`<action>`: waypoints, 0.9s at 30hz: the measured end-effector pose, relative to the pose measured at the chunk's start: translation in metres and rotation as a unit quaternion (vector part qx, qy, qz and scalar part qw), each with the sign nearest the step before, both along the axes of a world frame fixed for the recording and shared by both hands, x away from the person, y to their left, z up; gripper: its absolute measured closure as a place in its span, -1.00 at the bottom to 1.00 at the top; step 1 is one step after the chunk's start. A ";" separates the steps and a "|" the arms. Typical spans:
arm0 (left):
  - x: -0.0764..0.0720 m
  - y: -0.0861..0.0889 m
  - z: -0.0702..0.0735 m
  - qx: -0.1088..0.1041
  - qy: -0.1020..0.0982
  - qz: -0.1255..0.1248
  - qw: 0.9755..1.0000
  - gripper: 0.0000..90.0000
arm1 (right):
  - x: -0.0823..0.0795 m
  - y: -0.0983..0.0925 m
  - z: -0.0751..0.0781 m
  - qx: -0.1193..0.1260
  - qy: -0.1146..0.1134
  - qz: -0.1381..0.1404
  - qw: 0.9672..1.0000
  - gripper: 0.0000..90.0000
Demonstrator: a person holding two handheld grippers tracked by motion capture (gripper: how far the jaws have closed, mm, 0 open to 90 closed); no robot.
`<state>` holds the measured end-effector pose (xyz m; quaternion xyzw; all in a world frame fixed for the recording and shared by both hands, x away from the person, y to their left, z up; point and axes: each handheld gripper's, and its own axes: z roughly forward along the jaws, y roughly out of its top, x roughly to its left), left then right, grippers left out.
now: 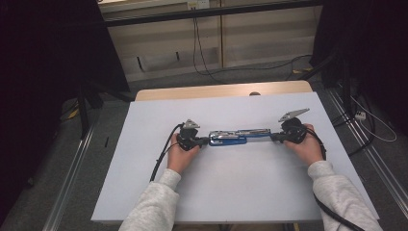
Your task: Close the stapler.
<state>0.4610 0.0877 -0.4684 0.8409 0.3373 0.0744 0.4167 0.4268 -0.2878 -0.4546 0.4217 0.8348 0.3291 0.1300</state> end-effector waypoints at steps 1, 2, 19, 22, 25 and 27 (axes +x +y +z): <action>0.001 0.001 0.000 -0.001 0.007 -0.002 1.000 1.00 | 0.000 0.000 0.000 0.001 -0.001 0.000 1.000 1.00; 0.001 0.001 0.000 -0.005 0.007 0.000 1.000 1.00 | -0.001 0.000 0.001 0.002 -0.001 -0.001 1.000 1.00; 0.002 0.002 0.000 0.001 0.003 -0.007 1.000 1.00 | 0.002 0.005 0.016 0.040 -0.041 0.009 0.998 1.00; 0.002 0.003 0.000 0.001 0.003 -0.007 1.000 1.00 | 0.002 0.011 0.019 0.041 -0.047 0.015 0.998 0.96; 0.002 0.003 0.000 -0.004 0.005 -0.002 1.000 0.97 | 0.002 0.015 0.019 0.039 -0.047 0.015 0.998 0.79; 0.003 0.004 0.001 0.000 0.002 0.004 1.000 0.87 | 0.001 0.015 0.018 0.044 -0.048 0.010 0.998 0.69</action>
